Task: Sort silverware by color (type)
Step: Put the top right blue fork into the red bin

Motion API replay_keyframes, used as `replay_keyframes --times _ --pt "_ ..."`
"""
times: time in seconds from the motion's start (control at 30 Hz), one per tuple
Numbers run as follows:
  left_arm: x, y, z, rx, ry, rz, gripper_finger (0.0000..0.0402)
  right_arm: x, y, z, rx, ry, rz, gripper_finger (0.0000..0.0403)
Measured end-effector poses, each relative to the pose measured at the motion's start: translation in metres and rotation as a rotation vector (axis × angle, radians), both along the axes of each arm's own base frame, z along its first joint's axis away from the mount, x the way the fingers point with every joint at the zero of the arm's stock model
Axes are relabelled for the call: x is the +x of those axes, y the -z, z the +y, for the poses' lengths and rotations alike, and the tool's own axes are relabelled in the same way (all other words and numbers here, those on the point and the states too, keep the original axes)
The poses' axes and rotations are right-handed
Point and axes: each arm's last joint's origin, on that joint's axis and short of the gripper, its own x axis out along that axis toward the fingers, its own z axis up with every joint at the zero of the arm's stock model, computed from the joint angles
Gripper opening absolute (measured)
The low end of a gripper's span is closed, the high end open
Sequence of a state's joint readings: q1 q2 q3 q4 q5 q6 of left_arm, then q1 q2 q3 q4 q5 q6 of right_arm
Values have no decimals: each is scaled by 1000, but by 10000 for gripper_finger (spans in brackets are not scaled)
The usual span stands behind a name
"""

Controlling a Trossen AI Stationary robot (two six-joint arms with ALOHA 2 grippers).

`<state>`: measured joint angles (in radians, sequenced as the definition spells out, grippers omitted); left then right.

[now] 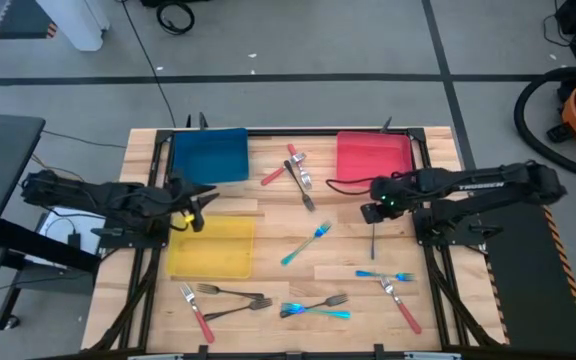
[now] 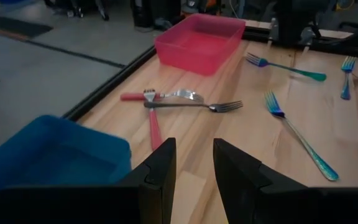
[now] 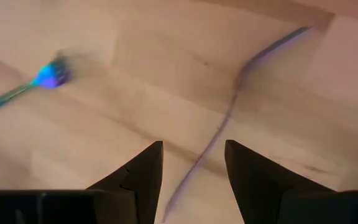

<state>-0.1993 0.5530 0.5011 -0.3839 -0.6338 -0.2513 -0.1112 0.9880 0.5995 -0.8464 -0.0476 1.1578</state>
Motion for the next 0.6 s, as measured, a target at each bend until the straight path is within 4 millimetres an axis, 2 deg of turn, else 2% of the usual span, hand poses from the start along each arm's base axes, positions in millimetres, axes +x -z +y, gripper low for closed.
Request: replay_keyframes --times 0.6 --pt "4 0 -1 31 14 12 107 24 41 -3 -60 -9 249 181"
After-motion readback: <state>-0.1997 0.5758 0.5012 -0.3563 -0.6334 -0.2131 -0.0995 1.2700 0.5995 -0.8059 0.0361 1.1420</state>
